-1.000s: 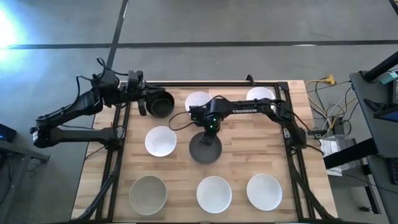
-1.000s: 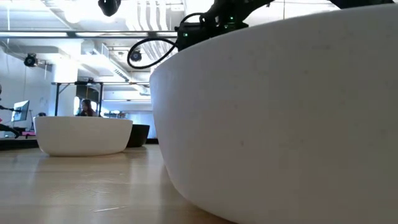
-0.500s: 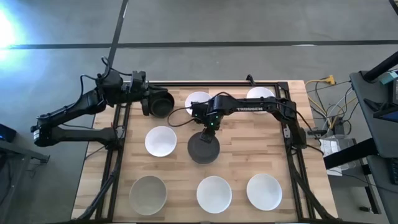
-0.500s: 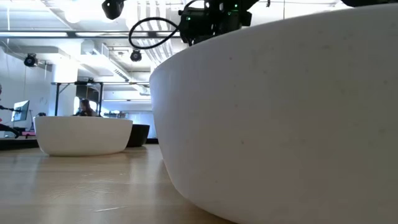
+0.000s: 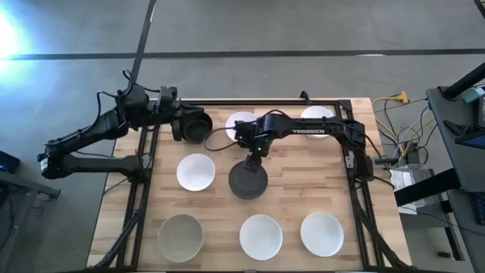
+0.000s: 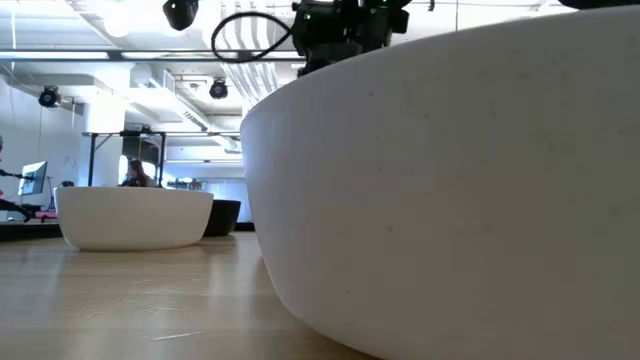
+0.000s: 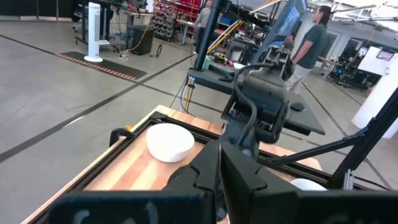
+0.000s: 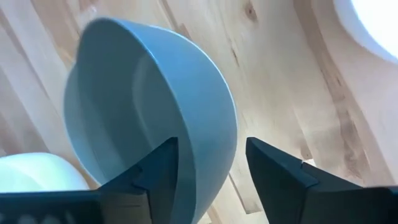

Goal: Nest bowls inside each other
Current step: Stack the dark grey bowl on top of the gray bowl

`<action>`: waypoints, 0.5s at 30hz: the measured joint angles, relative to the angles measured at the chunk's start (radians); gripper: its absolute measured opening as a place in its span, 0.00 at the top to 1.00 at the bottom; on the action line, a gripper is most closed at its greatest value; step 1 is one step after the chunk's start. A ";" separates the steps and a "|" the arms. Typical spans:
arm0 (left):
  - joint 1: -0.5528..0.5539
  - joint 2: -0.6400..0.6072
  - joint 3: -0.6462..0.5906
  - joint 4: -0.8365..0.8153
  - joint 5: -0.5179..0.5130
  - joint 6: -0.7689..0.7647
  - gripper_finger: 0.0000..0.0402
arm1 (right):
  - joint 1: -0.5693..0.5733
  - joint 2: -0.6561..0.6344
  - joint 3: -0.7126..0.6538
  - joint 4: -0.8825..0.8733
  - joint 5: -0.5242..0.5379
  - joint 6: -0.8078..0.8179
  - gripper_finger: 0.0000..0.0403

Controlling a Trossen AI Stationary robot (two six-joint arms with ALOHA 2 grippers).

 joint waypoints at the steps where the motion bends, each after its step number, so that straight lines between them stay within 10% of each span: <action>1: 0.000 0.000 0.000 0.000 0.000 0.000 1.00 | 0.000 -0.006 0.000 0.006 0.001 0.000 0.54; 9: 0.000 0.007 0.000 -0.001 0.001 -0.001 1.00 | -0.005 -0.068 -0.001 0.106 0.014 0.010 0.56; 15: 0.000 0.008 0.000 0.000 0.001 -0.001 1.00 | -0.011 -0.074 -0.001 0.112 0.021 -0.023 0.76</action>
